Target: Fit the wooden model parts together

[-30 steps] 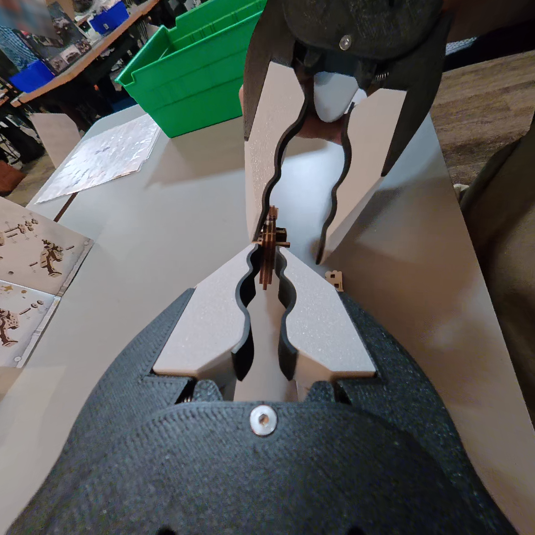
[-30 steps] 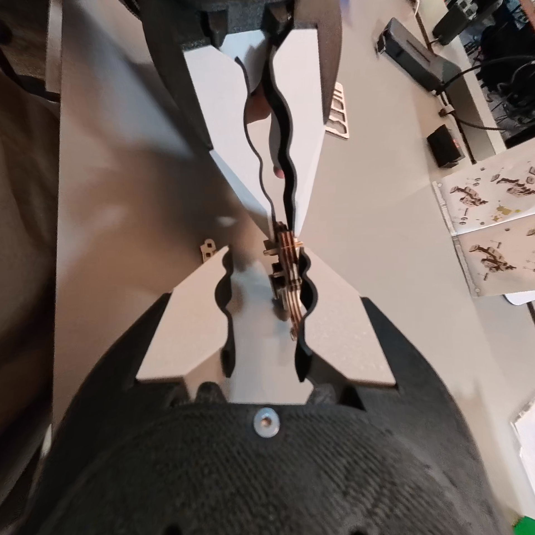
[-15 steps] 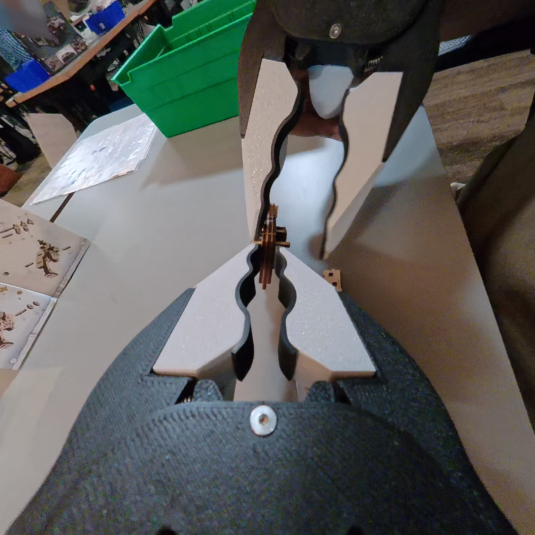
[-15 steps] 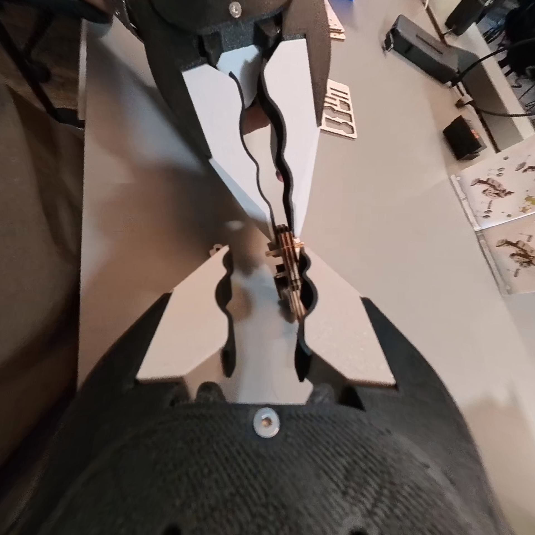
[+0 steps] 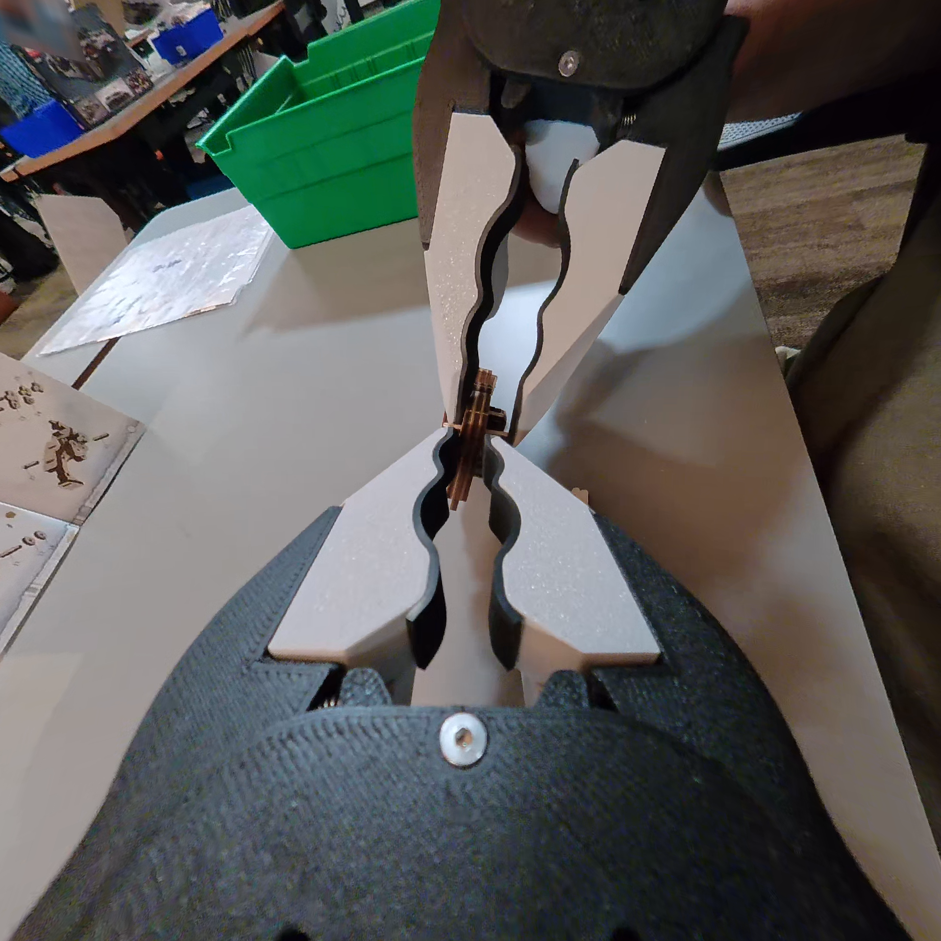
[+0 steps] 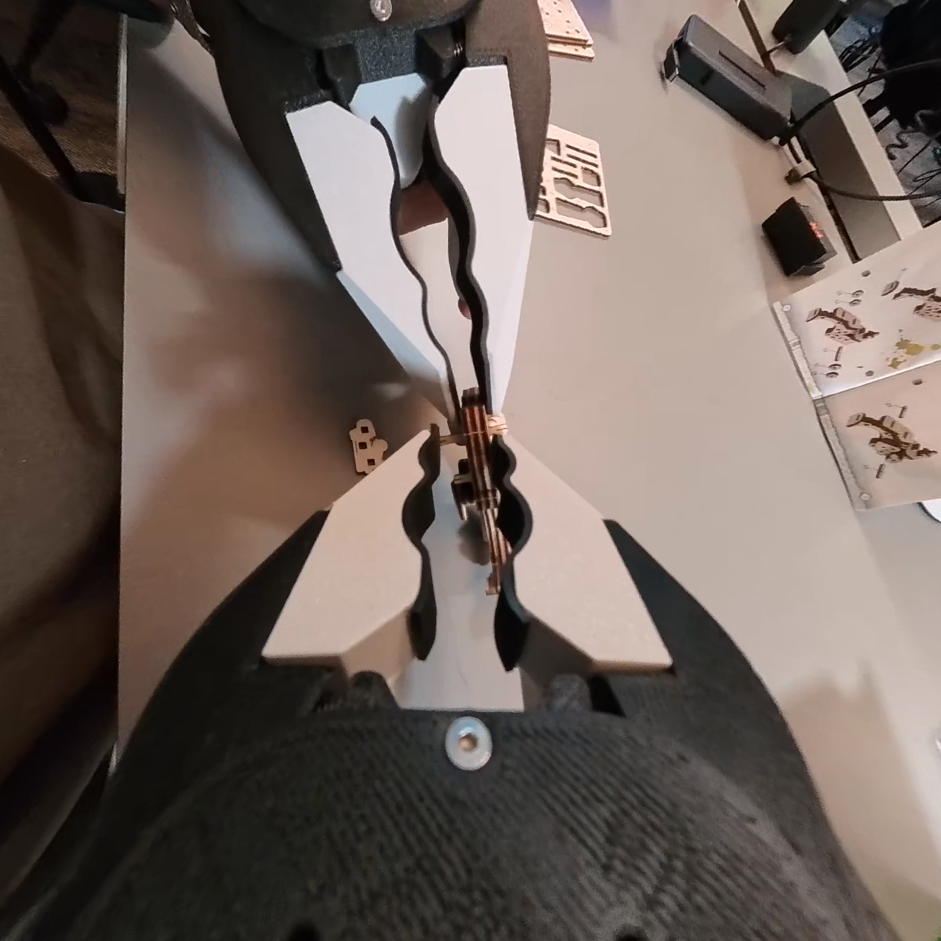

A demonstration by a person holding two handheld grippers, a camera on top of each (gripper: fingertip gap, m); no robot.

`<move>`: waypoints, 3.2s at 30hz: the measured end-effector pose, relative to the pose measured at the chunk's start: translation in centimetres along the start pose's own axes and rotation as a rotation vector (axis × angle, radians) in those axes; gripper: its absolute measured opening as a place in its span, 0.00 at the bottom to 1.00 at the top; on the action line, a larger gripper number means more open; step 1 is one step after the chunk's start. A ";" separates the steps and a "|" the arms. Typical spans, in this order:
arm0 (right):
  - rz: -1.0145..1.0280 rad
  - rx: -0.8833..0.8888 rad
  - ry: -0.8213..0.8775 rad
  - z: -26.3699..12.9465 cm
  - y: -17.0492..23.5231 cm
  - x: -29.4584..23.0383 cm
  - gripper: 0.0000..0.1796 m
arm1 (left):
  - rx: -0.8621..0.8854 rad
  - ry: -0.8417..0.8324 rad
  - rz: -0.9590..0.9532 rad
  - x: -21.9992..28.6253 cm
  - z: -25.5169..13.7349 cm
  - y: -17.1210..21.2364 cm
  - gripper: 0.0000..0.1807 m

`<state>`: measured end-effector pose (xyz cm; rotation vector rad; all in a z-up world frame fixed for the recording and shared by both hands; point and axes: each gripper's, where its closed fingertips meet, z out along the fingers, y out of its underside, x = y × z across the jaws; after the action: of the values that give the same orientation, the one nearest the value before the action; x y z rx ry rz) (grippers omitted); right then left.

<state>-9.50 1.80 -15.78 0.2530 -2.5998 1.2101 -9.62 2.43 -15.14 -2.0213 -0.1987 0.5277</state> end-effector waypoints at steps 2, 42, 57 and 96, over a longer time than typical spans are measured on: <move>0.012 0.000 0.000 0.2 0.0 0.0 0.10 | -0.007 -0.002 0.008 0.0 0.0 0.2 0.03; 0.236 0.659 -0.136 -4.9 -4.4 0.7 0.06 | 0.482 0.207 -0.203 -0.4 -4.9 -5.3 0.03; 0.227 0.637 -0.132 -4.8 -4.3 1.0 0.04 | 0.492 0.219 -0.257 -0.6 -4.6 -4.6 0.03; 0.273 0.574 -0.032 -3.6 -3.6 2.3 0.04 | 0.376 0.083 -0.238 -1.8 -3.2 -3.4 0.11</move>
<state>-10.09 2.14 -10.23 0.0185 -2.3011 2.0497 -9.54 0.87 -10.34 -1.6232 -0.2644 0.3037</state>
